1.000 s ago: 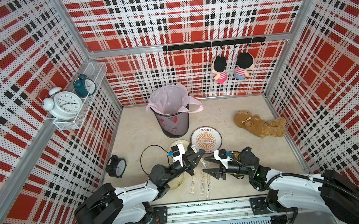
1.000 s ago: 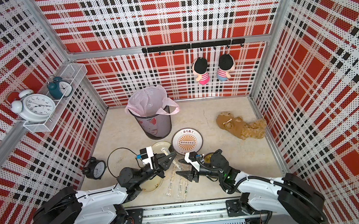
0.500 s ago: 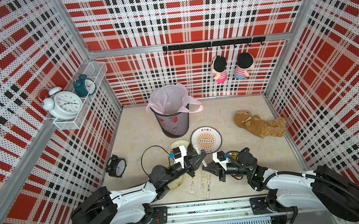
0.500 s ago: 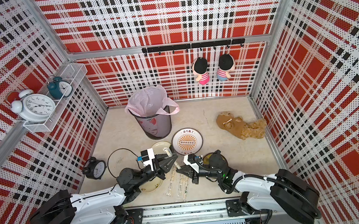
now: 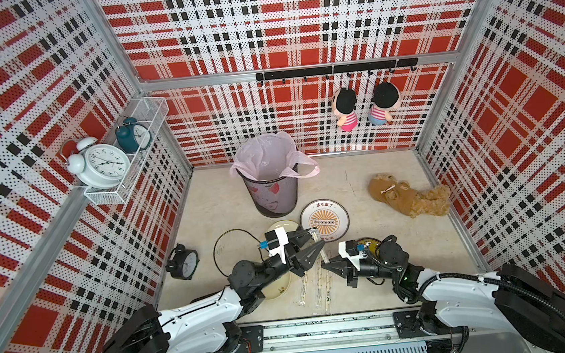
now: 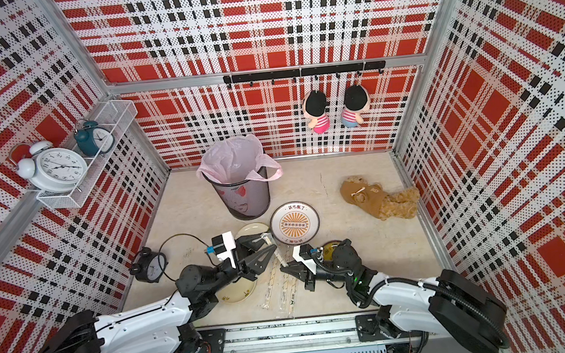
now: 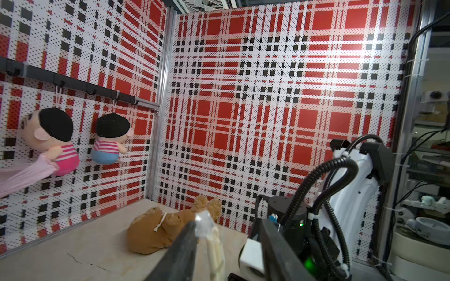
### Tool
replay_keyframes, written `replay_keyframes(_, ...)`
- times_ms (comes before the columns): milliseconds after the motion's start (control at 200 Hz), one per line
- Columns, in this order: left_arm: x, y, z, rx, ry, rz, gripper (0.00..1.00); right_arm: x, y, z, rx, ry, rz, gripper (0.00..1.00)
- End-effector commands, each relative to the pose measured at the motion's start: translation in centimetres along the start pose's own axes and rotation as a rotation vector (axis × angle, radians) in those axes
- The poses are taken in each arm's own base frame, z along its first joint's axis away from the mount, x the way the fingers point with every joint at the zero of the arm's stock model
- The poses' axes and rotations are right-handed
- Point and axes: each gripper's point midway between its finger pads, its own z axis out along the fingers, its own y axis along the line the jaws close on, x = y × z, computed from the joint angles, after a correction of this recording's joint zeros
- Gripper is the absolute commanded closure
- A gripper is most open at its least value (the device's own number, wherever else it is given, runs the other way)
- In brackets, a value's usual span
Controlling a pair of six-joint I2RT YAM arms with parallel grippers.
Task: Remove the packaging of disposable chopsticks
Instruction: Remove the packet bag from the disposable chopsticks.
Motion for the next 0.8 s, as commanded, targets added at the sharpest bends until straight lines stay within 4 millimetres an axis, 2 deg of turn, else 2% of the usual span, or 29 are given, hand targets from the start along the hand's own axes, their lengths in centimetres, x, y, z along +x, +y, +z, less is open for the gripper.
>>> replay_keyframes(0,0.5,-0.1,0.6,0.016,0.027,0.01,0.7,-1.0,0.2,-0.3,-0.006,-0.042,-0.057,1.0)
replay_keyframes(125,1.1,0.4,0.6,-0.002,0.035,0.013,0.84,-1.8,-0.2,-0.5,0.016,-0.065,-0.084,1.0)
replay_keyframes(225,1.4,0.9,0.7,-0.012,0.043,0.018,0.87,-2.7,-1.0,-0.7,0.016,-0.095,-0.088,1.0)
replay_keyframes(276,1.3,1.3,0.7,-0.012,0.044,0.013,1.0,-3.2,-1.4,-0.8,0.008,-0.113,-0.083,1.0)
replay_keyframes(456,0.7,2.6,0.4,-0.005,0.023,-0.003,1.0,-4.1,-2.9,-0.2,-0.01,-0.135,-0.078,1.0)
replay_keyframes(581,1.4,3.2,1.0,-0.043,0.047,0.041,1.0,-4.7,-3.5,0.5,-0.023,-0.142,-0.082,1.0)
replay_keyframes(797,2.3,4.0,1.3,-0.048,0.075,0.025,1.0,-6.5,-4.0,0.5,-0.028,-0.191,-0.116,1.0)
